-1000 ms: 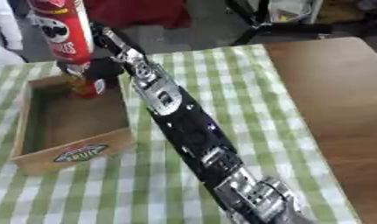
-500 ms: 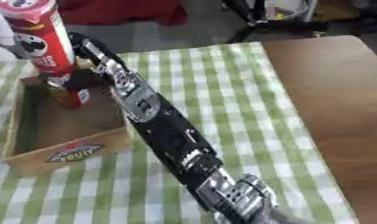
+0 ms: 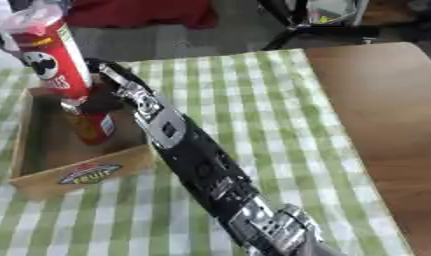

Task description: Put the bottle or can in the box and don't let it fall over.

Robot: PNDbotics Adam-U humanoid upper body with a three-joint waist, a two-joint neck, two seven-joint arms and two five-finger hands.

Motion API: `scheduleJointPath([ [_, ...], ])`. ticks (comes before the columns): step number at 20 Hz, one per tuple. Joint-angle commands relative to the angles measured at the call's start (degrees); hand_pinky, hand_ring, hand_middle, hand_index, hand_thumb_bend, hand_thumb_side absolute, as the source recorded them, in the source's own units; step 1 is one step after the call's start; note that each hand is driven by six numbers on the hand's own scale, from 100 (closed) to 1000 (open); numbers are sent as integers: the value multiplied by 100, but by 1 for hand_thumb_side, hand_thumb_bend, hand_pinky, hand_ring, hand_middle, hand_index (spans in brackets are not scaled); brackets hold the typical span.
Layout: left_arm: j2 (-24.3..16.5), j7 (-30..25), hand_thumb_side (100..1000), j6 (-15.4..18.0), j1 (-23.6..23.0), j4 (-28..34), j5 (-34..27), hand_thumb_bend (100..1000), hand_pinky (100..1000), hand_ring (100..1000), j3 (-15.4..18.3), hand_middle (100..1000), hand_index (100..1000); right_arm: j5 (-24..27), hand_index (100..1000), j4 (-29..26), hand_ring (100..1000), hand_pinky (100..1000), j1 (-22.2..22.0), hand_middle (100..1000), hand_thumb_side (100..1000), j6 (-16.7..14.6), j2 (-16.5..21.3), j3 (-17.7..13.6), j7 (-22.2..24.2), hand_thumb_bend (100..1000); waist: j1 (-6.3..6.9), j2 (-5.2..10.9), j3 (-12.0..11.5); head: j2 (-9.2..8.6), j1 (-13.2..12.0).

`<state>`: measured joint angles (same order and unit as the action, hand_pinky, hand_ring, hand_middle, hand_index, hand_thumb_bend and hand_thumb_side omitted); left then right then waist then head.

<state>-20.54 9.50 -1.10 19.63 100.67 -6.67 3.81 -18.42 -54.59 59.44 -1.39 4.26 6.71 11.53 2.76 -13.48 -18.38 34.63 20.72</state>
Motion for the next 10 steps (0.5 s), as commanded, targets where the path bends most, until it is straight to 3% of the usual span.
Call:
scheduleJointPath([
  [1, -86, 15, 702, 6, 90, 117, 27, 100, 804, 862, 69, 836, 820, -77, 905, -153, 1000, 993, 119, 919, 563, -19, 36, -59, 27, 184, 25, 84, 4, -12, -43],
  [6, -82, 8, 702, 4, 95, 119, 28, 100, 803, 862, 64, 836, 820, -68, 931, -227, 1000, 1000, 117, 957, 577, -80, 46, -55, 26, 179, 35, 87, 17, -8, -34],
  [7, -80, 6, 702, 3, 95, 119, 28, 100, 803, 862, 62, 836, 819, -71, 963, -242, 1000, 1000, 117, 978, 358, -110, 46, -53, 25, 249, 37, 85, 16, -8, -26],
  [8, -77, 4, 702, 3, 96, 120, 28, 100, 803, 862, 62, 836, 819, -71, 987, -256, 1000, 1000, 114, 983, 133, -167, 45, -52, 44, 432, 38, 82, 13, -5, -14],
  [9, -75, 4, 702, 3, 97, 119, 27, 100, 803, 862, 63, 837, 819, -50, 998, -251, 1000, 1000, 111, 987, 100, -231, 41, -57, 99, 560, 38, 79, 12, -2, -8],
  [10, -74, 5, 702, 3, 97, 119, 27, 100, 804, 862, 64, 837, 819, -29, 999, -237, 1000, 1000, 111, 989, 100, -285, 42, -65, 168, 569, 38, 77, 12, -1, -6],
])
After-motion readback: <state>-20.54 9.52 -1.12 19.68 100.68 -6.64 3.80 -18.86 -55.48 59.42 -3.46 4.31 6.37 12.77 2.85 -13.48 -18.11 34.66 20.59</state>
